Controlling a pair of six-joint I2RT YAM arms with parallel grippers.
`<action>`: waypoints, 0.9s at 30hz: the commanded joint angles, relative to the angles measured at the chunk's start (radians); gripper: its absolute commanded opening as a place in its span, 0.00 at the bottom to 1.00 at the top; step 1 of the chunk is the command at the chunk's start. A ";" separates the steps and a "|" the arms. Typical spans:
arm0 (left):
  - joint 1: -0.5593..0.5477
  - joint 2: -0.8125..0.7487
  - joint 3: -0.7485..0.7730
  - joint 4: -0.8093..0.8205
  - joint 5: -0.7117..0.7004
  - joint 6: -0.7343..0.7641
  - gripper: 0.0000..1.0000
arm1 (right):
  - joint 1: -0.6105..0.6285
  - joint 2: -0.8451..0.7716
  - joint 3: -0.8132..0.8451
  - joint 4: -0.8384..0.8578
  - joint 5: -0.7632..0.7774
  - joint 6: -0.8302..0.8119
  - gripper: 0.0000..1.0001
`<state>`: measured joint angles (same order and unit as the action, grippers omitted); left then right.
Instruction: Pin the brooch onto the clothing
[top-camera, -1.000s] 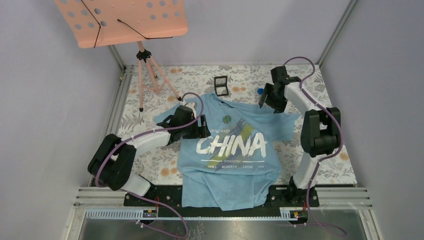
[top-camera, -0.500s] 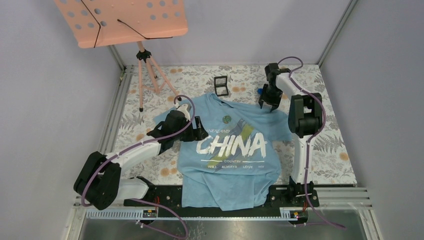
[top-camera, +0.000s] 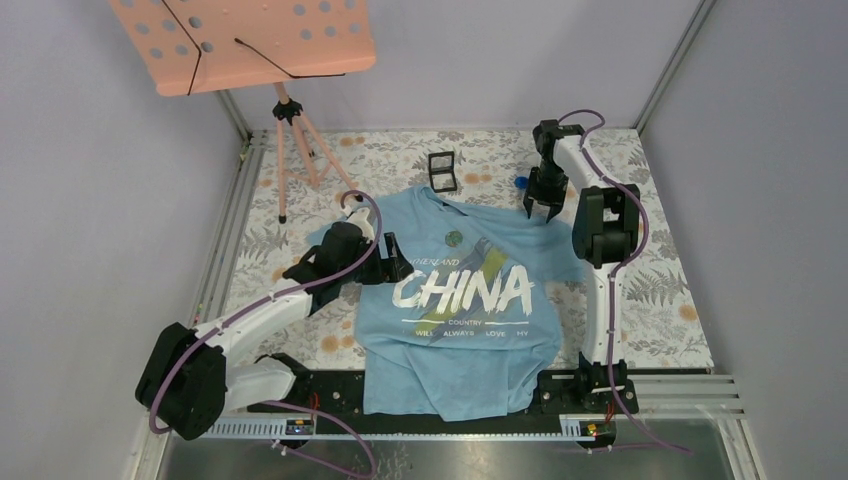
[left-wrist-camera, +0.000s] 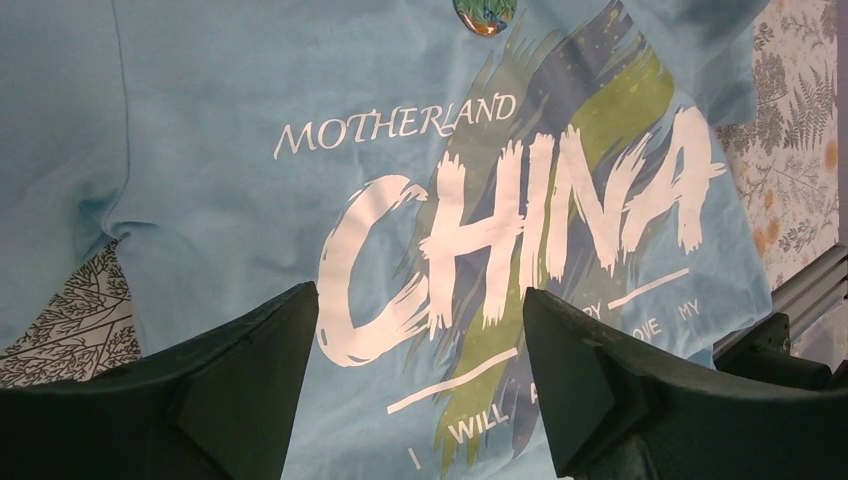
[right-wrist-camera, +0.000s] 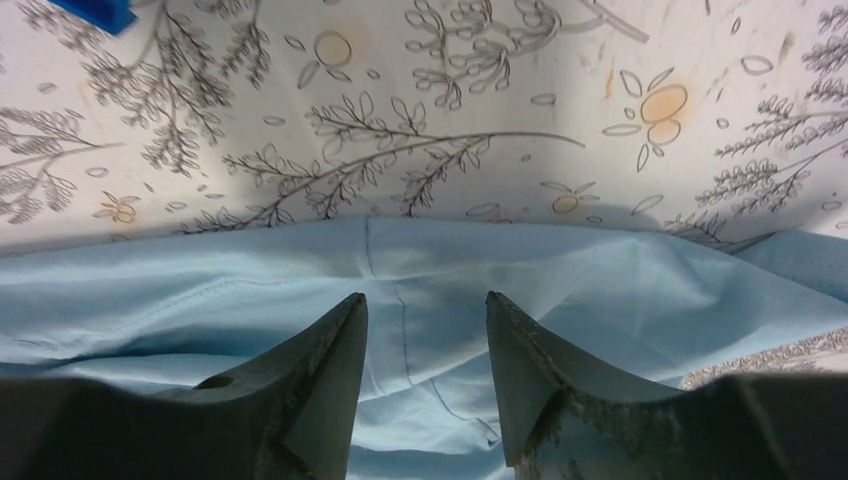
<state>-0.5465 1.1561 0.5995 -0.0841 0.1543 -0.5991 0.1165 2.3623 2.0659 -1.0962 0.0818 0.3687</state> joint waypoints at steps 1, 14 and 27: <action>-0.003 -0.025 0.010 0.001 0.024 0.020 0.80 | 0.003 -0.026 -0.006 -0.037 -0.011 -0.035 0.54; -0.322 0.093 -0.016 0.222 0.076 0.228 0.81 | 0.003 -0.232 -0.268 0.081 -0.057 -0.163 0.78; -0.653 0.376 0.037 0.350 -0.102 0.448 0.89 | 0.076 -0.393 -0.424 0.161 -0.269 -0.229 0.85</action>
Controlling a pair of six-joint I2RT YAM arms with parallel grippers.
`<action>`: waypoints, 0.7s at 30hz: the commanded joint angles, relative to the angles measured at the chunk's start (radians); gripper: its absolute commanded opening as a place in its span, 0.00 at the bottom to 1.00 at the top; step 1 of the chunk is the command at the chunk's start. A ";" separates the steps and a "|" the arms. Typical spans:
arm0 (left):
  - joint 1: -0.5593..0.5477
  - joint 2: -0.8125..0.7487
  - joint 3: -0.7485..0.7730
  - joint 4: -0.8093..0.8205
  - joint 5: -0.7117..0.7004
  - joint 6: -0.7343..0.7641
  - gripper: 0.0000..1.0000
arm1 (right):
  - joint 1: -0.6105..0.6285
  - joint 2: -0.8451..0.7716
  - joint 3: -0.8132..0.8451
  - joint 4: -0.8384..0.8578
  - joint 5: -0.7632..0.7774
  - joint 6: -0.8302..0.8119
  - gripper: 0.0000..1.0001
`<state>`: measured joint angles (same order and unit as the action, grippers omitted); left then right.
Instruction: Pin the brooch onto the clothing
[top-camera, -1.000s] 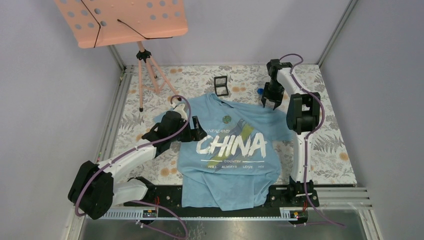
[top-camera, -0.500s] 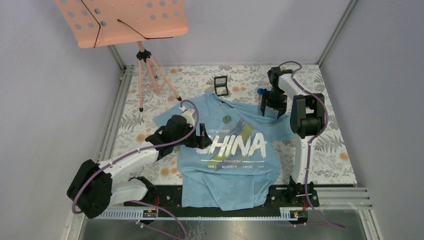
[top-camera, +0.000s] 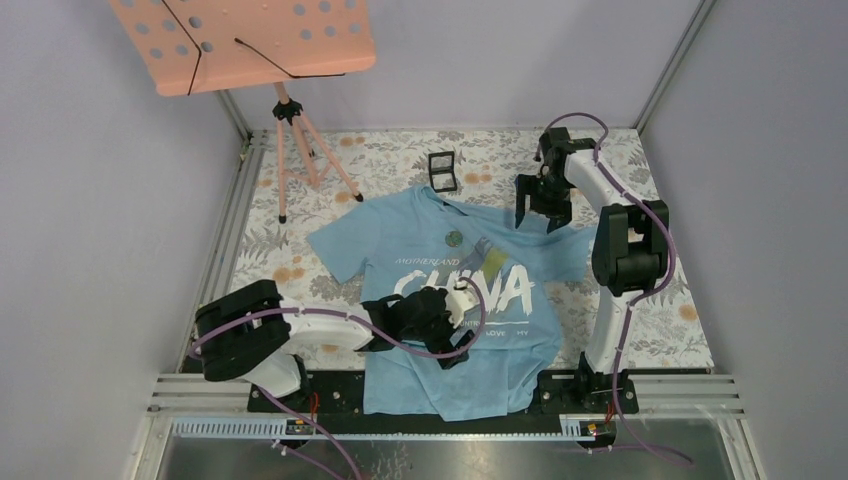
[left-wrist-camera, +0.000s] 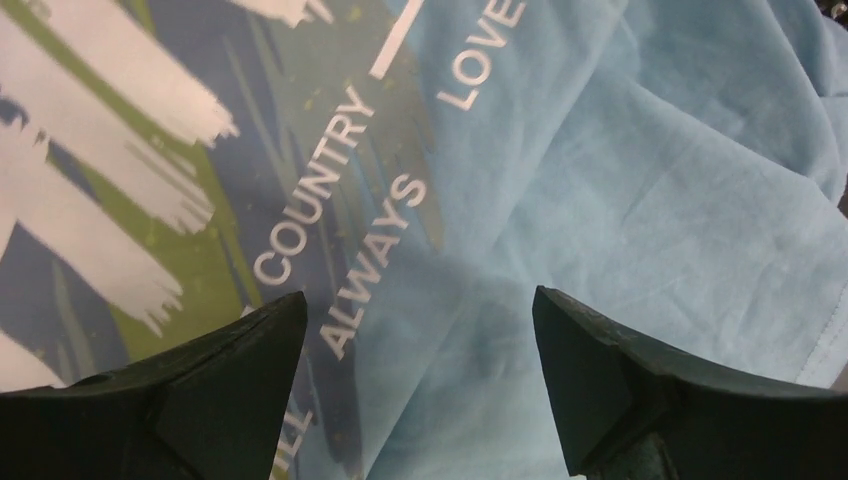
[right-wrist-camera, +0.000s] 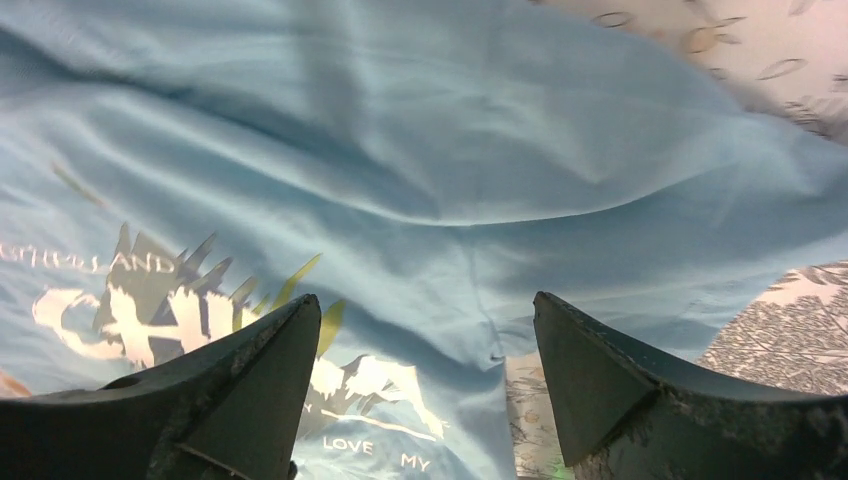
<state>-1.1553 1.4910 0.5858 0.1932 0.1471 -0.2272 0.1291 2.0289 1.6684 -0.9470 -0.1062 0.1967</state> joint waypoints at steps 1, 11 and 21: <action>-0.052 0.053 0.051 0.078 -0.104 0.077 0.89 | 0.070 -0.057 -0.030 0.011 -0.083 -0.057 0.85; -0.086 0.128 0.073 -0.045 -0.268 -0.023 0.12 | 0.162 0.026 0.002 0.064 -0.014 0.067 0.83; -0.102 0.019 -0.057 -0.152 -0.313 -0.288 0.00 | 0.162 0.077 -0.019 0.194 0.015 0.381 0.80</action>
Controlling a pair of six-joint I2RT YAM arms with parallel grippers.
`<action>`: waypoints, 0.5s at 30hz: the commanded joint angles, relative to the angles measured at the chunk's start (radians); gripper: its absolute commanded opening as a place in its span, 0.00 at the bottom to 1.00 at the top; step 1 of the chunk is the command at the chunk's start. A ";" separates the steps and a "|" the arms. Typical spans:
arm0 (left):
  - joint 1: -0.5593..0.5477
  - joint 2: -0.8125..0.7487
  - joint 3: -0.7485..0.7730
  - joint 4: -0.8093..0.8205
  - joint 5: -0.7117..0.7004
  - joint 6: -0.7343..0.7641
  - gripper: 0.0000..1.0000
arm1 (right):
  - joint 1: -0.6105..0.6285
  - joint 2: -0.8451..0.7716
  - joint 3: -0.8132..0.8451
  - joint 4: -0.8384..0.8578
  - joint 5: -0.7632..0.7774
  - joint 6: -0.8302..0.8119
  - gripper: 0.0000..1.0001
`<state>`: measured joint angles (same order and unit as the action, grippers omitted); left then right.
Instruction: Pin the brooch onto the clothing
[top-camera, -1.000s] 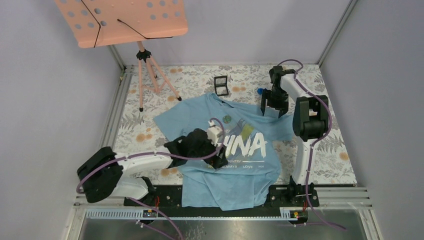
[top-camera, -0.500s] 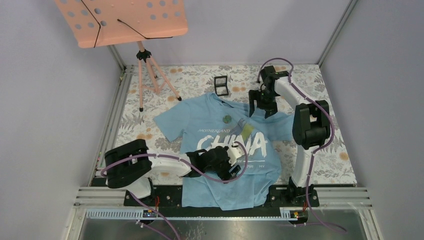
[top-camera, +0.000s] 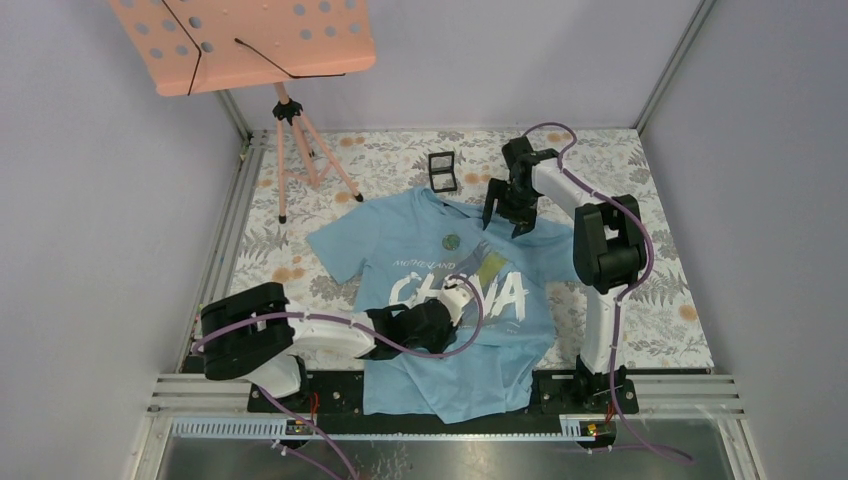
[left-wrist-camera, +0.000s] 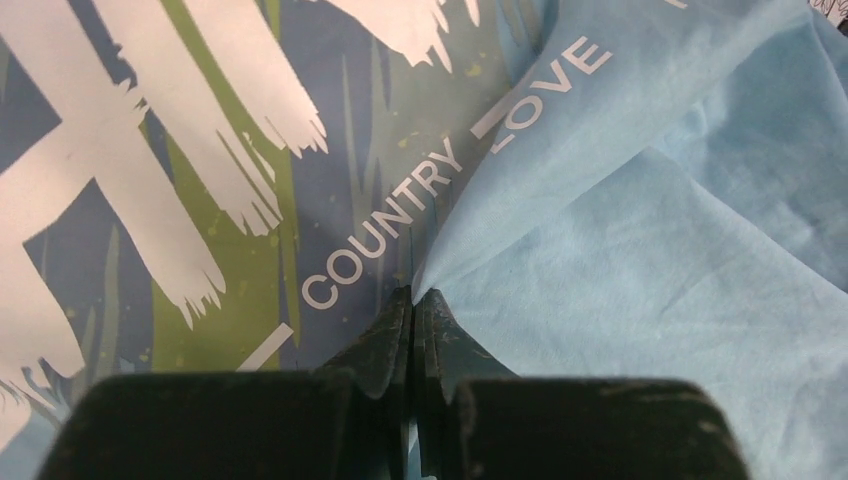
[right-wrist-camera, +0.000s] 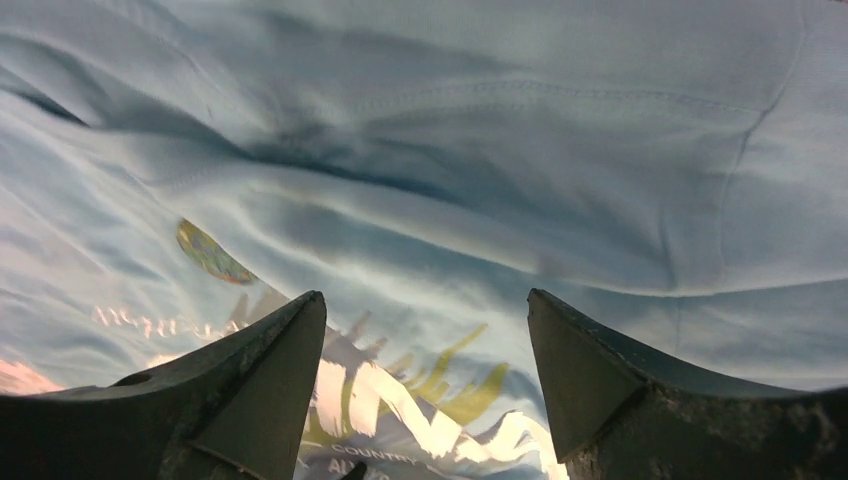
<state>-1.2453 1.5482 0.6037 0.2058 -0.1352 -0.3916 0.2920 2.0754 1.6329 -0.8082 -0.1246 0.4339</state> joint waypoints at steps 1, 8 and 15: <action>-0.014 -0.057 -0.083 -0.178 -0.032 -0.137 0.00 | -0.001 0.041 0.027 0.055 0.038 0.159 0.80; -0.017 -0.149 -0.100 -0.256 -0.026 -0.142 0.00 | -0.001 0.099 0.065 0.079 0.063 0.233 0.81; -0.017 -0.163 -0.122 -0.253 0.012 -0.136 0.00 | -0.001 0.153 0.101 0.102 0.088 0.276 0.69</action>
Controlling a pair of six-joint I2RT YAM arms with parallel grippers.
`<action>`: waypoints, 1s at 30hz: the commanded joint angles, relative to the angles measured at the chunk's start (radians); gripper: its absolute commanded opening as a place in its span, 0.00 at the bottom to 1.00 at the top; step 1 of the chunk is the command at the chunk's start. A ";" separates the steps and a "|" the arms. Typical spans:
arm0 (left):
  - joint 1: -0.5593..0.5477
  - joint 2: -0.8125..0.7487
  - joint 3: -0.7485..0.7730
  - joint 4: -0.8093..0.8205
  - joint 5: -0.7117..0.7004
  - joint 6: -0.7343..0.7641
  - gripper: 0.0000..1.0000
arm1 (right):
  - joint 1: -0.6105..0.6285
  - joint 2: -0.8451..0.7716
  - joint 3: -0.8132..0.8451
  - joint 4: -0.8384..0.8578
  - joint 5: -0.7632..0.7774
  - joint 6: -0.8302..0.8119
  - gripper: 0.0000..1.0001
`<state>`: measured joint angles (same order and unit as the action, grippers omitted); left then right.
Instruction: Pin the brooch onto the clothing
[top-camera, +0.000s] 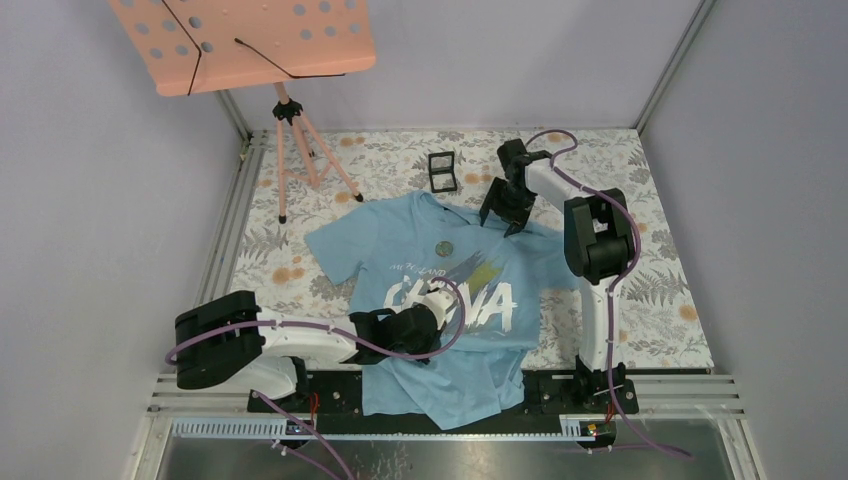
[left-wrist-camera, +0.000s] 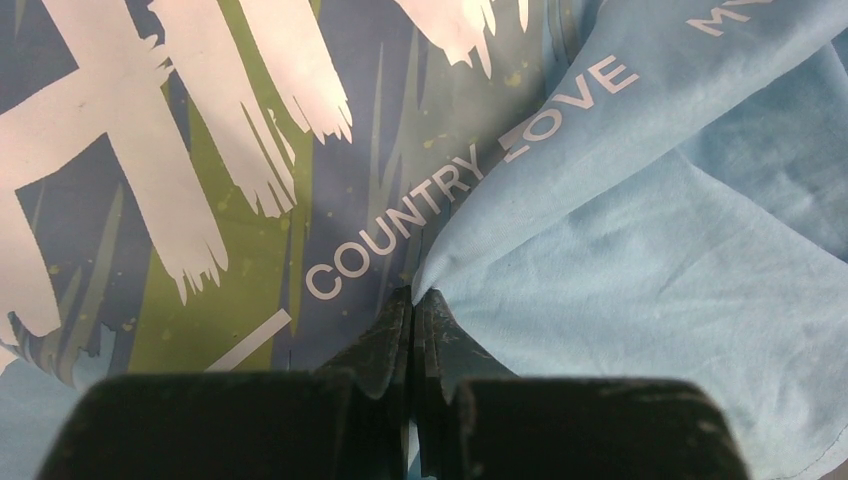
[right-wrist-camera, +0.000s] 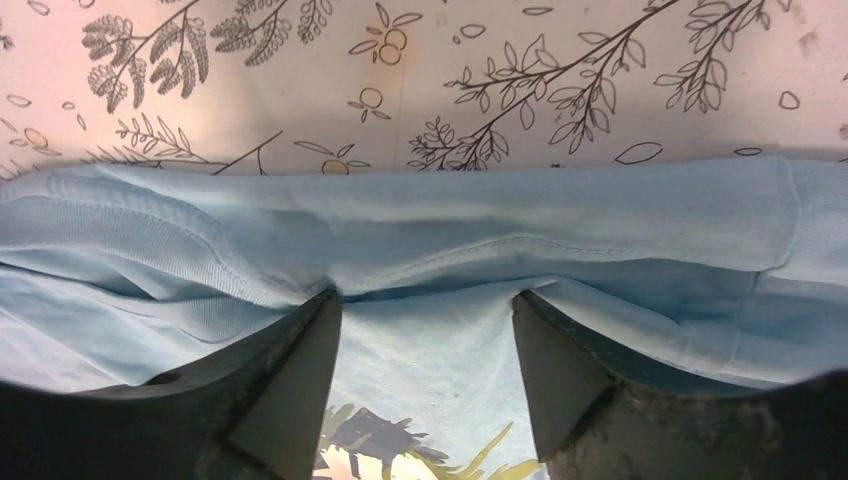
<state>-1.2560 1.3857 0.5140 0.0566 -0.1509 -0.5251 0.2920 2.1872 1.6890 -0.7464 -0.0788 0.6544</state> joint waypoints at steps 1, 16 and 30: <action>-0.006 0.000 -0.030 -0.103 0.029 -0.003 0.00 | 0.000 0.051 0.058 0.037 0.048 0.061 0.66; 0.013 0.075 0.097 -0.061 -0.016 -0.036 0.01 | -0.010 0.174 0.321 -0.112 0.122 -0.036 0.52; 0.278 -0.131 0.196 -0.134 0.054 0.022 0.95 | -0.031 -0.330 0.034 -0.011 0.066 -0.373 1.00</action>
<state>-1.0763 1.3514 0.6460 -0.0589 -0.1219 -0.5304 0.2672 2.1433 1.8370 -0.8143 -0.0261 0.3870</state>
